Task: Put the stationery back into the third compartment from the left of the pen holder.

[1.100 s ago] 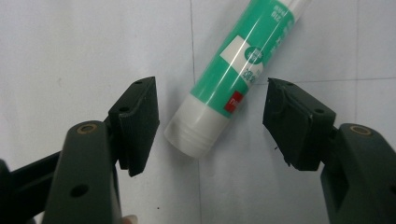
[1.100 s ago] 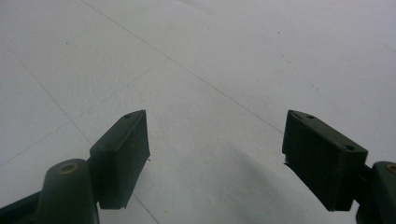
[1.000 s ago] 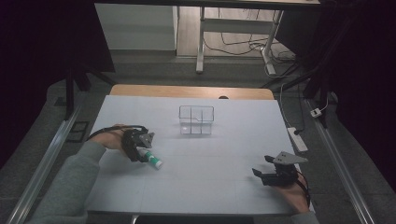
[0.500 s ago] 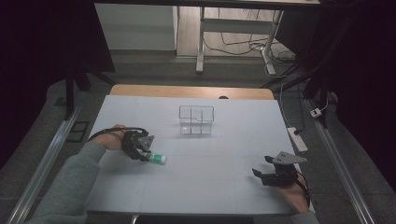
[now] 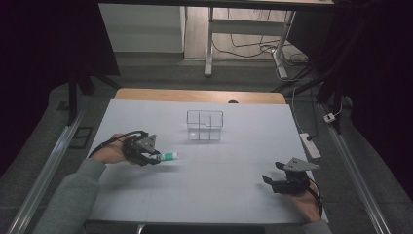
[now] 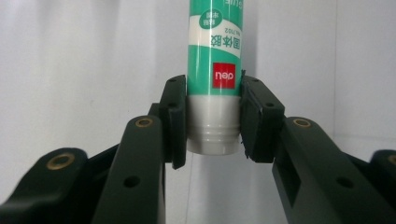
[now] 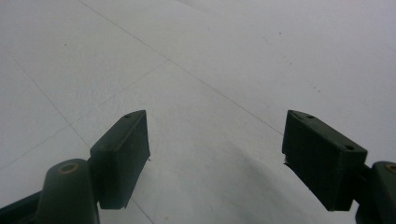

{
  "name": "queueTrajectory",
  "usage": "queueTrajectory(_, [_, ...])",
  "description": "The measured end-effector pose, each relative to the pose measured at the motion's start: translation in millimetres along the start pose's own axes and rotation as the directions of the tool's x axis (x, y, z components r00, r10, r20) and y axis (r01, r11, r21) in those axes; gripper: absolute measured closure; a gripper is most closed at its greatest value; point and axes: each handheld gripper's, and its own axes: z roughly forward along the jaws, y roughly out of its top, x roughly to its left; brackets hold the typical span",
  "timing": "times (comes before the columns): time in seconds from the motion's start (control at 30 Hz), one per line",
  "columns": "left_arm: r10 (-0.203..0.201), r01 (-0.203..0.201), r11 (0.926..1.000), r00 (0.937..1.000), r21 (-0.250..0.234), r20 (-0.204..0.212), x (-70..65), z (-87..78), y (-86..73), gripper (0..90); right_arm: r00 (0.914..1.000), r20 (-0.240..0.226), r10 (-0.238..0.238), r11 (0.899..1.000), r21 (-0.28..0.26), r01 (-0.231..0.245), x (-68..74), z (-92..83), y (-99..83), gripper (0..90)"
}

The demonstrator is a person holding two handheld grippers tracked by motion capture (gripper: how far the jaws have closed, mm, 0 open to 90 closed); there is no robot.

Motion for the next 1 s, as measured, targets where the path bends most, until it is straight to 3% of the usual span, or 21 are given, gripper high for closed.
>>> queueTrajectory(0.3, [-0.085, 0.083, 0.9951, 0.9955, -0.053, -0.040, -10.5, -1.1, 5.1, 64.6, 0.9999, -0.003, -0.011, 1.000, -0.001, 0.011, 2.5, 1.4, 2.0, 22.5])
queueTrajectory(0.53, [-0.118, 0.112, 0.9907, 0.9908, -0.076, -0.067, -16.3, -0.9, 16.3, 64.6, 0.9999, -0.001, -0.017, 1.000, 0.002, 0.017, 3.4, 1.9, 3.1, 22.5])
queueTrajectory(0.87, [-0.218, 0.208, 0.9735, 0.9703, -0.094, -0.106, -23.1, 4.3, 29.6, 64.6, 0.9997, -0.009, -0.023, 1.000, 0.001, 0.023, 5.6, 4.3, 5.7, 22.5])
queueTrajectory(1.0, [-0.221, 0.210, 0.9709, 0.9700, -0.115, -0.100, -26.2, 5.4, 34.5, 64.5, 0.9997, -0.005, -0.025, 1.000, 0.003, 0.025, 5.6, 4.7, 6.2, 22.5])
